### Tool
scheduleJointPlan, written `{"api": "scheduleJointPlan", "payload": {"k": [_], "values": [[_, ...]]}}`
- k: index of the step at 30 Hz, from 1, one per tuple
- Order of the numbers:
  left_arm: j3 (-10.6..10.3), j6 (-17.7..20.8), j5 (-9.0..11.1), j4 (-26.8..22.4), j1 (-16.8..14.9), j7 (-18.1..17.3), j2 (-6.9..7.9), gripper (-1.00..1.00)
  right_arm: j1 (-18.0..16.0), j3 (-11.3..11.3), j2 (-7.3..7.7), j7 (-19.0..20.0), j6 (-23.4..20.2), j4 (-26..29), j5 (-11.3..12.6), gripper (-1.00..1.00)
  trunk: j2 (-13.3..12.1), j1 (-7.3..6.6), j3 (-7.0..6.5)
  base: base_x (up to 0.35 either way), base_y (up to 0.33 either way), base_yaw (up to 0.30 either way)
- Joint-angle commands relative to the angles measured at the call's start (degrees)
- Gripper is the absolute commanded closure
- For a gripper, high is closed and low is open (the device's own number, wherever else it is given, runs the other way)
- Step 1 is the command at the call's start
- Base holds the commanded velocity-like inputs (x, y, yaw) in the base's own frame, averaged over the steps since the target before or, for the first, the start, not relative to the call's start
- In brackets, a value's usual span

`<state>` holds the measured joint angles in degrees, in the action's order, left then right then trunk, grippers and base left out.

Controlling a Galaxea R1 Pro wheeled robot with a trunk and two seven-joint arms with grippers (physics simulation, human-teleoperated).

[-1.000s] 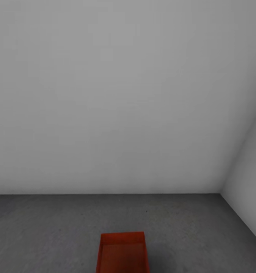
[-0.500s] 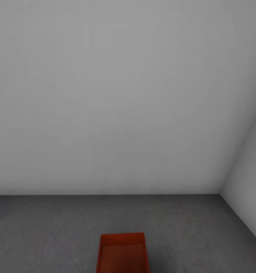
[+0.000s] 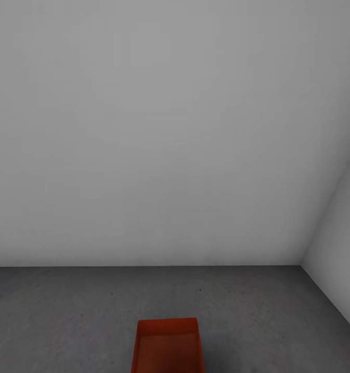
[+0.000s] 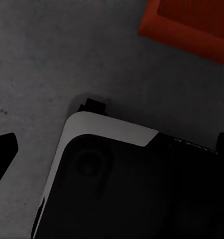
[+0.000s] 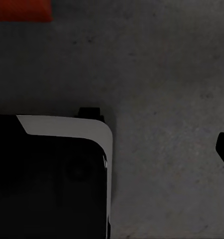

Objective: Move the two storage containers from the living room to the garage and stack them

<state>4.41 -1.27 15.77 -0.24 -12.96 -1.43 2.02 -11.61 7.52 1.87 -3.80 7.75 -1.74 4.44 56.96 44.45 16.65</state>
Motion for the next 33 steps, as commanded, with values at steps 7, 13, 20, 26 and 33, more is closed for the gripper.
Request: {"api": "scheduleJointPlan", "payload": {"k": [7, 13, 20, 26, 33], "values": [[0.43, -0.14, 0.06, 0.06, -0.04, -0.15, 0.0, -1.0, -0.08, 0.46, -0.18, -0.16, 0.06, -0.2, 0.57, -1.0, 0.05, 0.0, -0.28, 0.0, 0.0, 0.0], [0.43, -0.14, 0.05, 0.06, -0.04, -0.17, -0.02, -1.0, -0.08, 0.46, -0.26, -0.16, 0.0, -0.2, 0.65, -1.0, 0.05, 0.0, -0.78, 0.0, 0.0, 0.0], [0.43, -0.19, 0.11, 0.06, -0.04, -0.15, 0.15, -1.0, -0.08, 0.44, -0.28, -0.14, -0.01, -0.2, 0.65, -1.0, 0.05, 0.0, -1.41, 0.0, 0.0, 0.0], [0.43, -0.22, 0.1, 0.06, -0.04, -0.15, 0.08, -1.0, -0.08, 0.47, -0.29, -0.08, -0.01, -0.2, 0.66, -1.0, 0.05, 0.0, -1.94, 0.0, 0.0, 0.0], [0.43, -0.22, 0.11, 0.06, -0.04, -0.15, 0.06, -1.0, -0.08, 0.47, -0.24, -0.24, -0.01, -0.2, 0.66, -1.0, 0.05, 0.0, -2.3, 0.0, 0.0, 0.0]]}}
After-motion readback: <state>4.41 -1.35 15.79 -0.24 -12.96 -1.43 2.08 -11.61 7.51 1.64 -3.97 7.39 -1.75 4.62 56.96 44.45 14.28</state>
